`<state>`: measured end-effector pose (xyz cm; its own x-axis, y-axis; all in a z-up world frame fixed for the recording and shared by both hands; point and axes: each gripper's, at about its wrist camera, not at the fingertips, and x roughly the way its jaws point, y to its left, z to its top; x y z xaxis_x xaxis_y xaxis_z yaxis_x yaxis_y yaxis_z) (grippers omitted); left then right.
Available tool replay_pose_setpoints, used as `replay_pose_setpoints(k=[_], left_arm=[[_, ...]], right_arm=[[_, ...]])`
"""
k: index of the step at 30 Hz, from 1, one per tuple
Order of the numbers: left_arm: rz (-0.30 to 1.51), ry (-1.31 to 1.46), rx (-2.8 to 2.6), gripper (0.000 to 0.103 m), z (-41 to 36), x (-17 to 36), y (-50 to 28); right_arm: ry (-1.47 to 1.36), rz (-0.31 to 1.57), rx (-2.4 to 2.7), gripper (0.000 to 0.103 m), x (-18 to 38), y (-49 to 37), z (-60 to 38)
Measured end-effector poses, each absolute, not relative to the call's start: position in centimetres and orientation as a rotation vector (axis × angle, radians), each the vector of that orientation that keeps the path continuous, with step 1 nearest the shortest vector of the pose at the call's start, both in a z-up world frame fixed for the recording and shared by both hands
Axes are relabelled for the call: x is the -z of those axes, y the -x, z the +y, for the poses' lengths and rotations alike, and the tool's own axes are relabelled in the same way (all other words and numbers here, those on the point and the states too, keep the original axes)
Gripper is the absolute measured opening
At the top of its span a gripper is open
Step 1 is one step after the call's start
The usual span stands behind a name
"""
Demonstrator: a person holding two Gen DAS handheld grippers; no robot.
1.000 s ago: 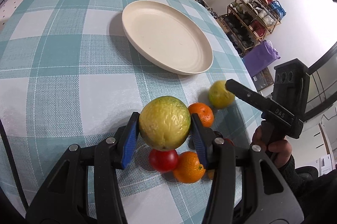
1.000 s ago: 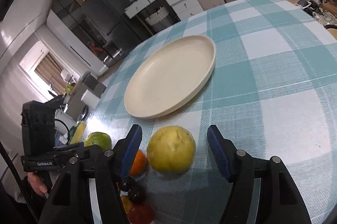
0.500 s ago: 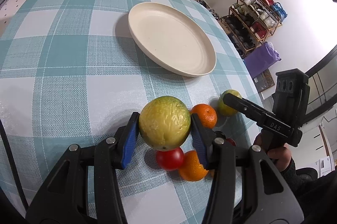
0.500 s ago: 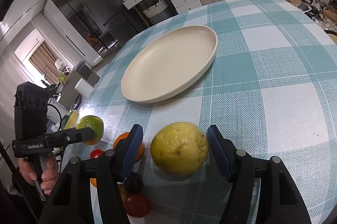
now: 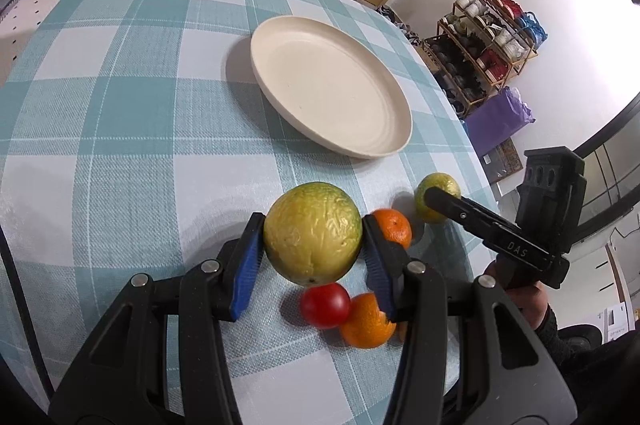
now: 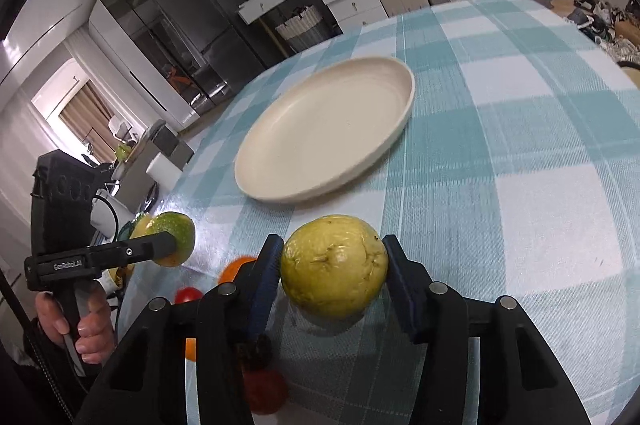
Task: Organize fruits
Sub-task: 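Place the yellow citrus on the plate with the right gripper while the left gripper places the lime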
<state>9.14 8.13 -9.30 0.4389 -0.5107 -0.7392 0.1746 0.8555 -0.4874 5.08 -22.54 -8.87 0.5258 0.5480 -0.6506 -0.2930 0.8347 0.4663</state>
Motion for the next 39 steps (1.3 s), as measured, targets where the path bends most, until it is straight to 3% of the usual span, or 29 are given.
replay_pose_setpoints(k=[19,39], left_arm=[[0.983,0.354,0.449,0.045,6.1,4.1,-21.1],[1.088,0.309,0.438,0.045,2.4,9.0,-31.7]], right_arm=[[-0.312,0.823,-0.611,0.051,2.3,-15.4,-21.0],[-0.334,0.896,-0.588,0.051,7.4,-23.6,-18.8]])
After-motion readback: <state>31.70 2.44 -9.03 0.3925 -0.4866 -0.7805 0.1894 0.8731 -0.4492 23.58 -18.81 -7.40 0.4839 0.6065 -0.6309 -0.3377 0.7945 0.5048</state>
